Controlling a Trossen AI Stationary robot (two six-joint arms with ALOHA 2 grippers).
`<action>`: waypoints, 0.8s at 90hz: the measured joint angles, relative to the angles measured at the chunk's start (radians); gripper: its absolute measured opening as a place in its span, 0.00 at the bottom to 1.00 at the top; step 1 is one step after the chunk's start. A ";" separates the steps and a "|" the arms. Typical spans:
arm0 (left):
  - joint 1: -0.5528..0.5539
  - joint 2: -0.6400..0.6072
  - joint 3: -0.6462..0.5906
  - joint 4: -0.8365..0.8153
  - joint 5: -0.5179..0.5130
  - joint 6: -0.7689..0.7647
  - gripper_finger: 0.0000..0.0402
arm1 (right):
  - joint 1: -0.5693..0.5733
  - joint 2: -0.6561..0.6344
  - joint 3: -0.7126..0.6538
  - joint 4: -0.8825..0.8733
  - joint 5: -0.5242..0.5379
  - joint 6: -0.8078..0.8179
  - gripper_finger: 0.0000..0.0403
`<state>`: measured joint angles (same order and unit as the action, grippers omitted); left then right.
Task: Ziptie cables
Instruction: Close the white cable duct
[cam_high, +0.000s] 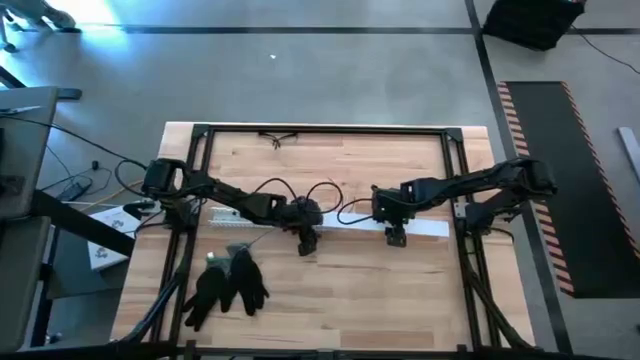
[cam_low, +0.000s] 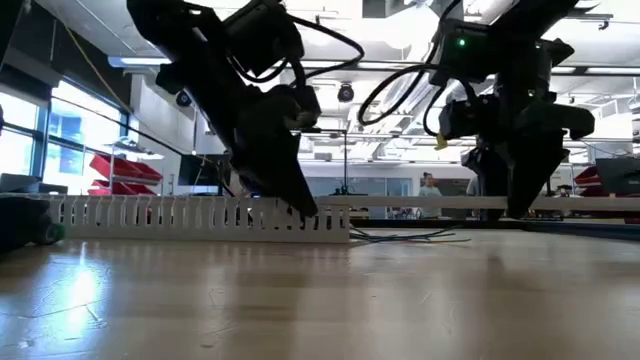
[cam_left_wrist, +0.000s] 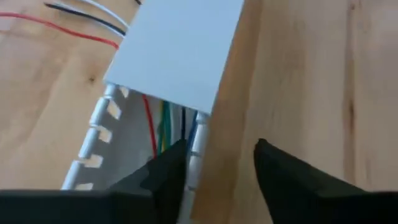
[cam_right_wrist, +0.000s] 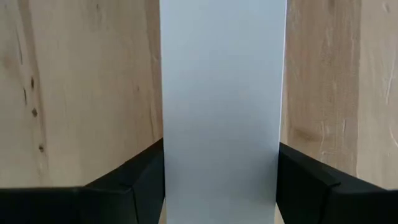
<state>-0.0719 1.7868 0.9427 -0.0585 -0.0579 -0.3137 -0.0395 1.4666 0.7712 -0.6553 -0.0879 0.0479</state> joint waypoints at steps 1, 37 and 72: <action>0.000 -0.001 0.003 -0.008 0.000 -0.002 0.46 | 0.000 0.000 0.000 -0.001 0.000 0.000 0.55; -0.001 -0.065 0.131 -0.342 -0.131 -0.006 0.49 | 0.000 0.000 0.000 -0.008 0.000 -0.003 0.55; 0.018 -0.080 0.134 -0.464 -0.210 0.108 0.44 | 0.000 0.000 0.000 0.001 0.005 -0.011 0.55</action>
<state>-0.0536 1.7073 1.0763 -0.5225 -0.2684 -0.2060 -0.0395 1.4666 0.7712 -0.6540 -0.0834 0.0368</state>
